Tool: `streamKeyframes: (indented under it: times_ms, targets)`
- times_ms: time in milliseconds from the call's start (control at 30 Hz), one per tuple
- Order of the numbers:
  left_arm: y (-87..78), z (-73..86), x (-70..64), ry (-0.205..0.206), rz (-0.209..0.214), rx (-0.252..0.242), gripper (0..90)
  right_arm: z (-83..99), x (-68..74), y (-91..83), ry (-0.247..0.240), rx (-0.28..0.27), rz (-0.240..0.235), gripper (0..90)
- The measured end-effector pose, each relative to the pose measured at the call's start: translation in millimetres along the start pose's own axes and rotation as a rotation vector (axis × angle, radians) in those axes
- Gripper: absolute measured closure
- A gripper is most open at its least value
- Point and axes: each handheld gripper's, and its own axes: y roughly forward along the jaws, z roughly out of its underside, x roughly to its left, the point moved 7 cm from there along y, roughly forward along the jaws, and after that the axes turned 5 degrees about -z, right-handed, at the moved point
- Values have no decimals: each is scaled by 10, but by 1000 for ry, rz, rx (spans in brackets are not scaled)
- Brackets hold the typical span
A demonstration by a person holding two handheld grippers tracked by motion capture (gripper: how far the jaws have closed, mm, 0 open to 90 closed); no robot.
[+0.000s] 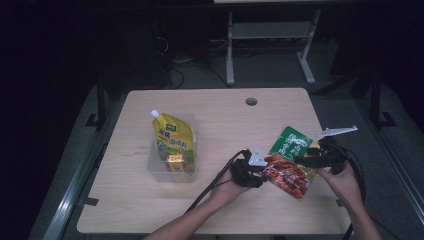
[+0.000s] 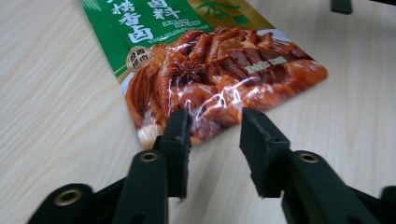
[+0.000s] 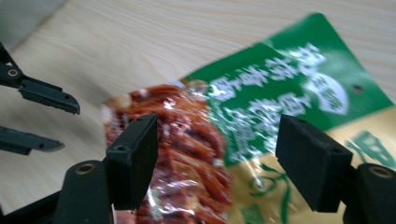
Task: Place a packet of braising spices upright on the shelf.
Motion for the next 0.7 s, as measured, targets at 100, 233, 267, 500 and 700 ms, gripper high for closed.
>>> streamKeyframes:
  times_ms: [100, 233, 267, 500, 700]
  targets:
    - [112, -29, 24, 7, -12, 24, 711, 36, -115, -23, 20, 3, 37, 294]
    - [230, -32, 59, -1, -20, 54, 827, 104, -247, -37, 57, 0, 73, 303]
    - [230, -32, 59, -1, -20, 54, 836, 104, -247, -37, 57, 0, 73, 303]
    - [364, -39, 87, -14, -17, 94, 831, 244, -466, -51, 114, -4, 117, 311]
    - [402, -67, 79, -1, -31, 117, 828, 302, -527, -38, 165, 13, 134, 309]
